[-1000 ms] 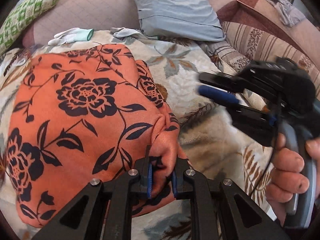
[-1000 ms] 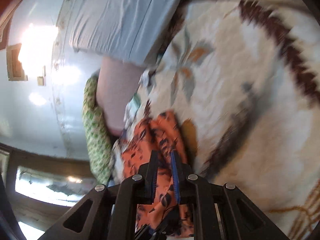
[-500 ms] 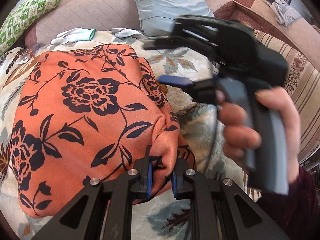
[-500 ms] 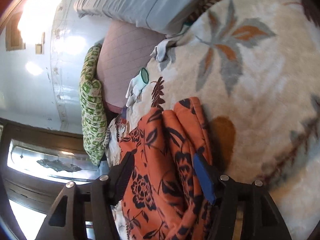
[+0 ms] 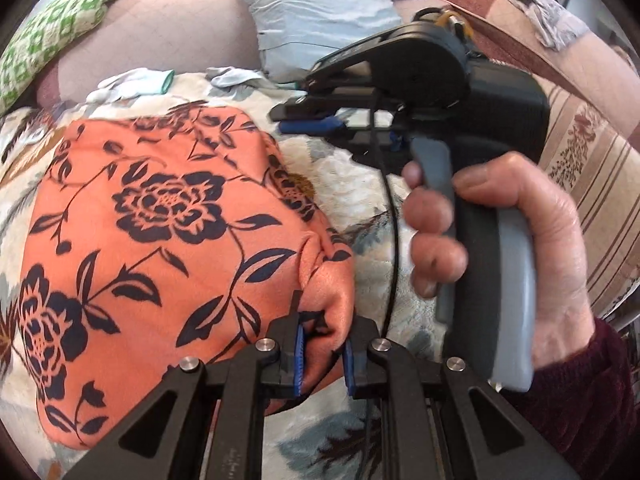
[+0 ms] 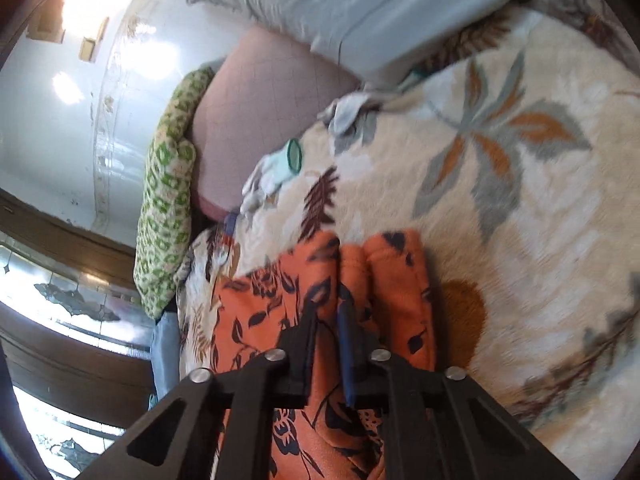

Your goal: Fold small clothes

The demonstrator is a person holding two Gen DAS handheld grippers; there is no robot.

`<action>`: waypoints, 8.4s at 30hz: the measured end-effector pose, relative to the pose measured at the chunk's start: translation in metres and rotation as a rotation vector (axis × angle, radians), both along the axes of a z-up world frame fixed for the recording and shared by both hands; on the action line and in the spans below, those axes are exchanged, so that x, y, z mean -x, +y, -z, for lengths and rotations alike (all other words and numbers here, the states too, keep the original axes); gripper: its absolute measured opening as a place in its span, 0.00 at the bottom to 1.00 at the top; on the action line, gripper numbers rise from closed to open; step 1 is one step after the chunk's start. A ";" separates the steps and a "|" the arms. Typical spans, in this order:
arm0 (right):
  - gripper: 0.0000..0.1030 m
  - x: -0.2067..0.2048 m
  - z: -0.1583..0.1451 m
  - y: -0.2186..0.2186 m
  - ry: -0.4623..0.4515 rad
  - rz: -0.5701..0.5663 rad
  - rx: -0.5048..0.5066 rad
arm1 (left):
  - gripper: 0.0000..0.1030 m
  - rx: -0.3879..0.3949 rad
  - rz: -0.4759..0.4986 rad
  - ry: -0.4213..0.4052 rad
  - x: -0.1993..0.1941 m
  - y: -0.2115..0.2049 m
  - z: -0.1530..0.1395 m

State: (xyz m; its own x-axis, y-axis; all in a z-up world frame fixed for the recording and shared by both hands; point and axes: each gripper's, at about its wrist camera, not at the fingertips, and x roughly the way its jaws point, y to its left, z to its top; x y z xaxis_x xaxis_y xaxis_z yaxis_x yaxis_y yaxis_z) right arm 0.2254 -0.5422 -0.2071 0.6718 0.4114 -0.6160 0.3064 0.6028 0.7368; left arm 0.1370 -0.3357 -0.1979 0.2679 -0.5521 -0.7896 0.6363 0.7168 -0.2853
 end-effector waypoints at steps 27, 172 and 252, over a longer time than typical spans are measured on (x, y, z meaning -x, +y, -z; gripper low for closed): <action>0.11 -0.028 -0.014 0.090 -0.043 -0.256 0.192 | 0.66 -0.065 -0.179 -0.210 -0.064 0.145 -0.026; 0.75 0.089 -0.009 0.055 0.016 0.023 0.180 | 0.86 -0.184 -0.360 -0.267 -0.070 0.194 -0.013; 0.43 0.062 -0.007 0.125 -0.086 -0.187 0.266 | 0.43 0.091 -0.201 -0.178 -0.066 0.172 -0.017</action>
State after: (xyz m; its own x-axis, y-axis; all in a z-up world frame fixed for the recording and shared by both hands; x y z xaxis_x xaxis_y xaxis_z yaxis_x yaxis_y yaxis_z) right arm 0.1631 -0.4174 -0.2004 0.6544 0.3645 -0.6625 0.1158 0.8175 0.5641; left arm 0.2027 -0.1636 -0.1805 0.5091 -0.5401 -0.6702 0.5297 0.8103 -0.2507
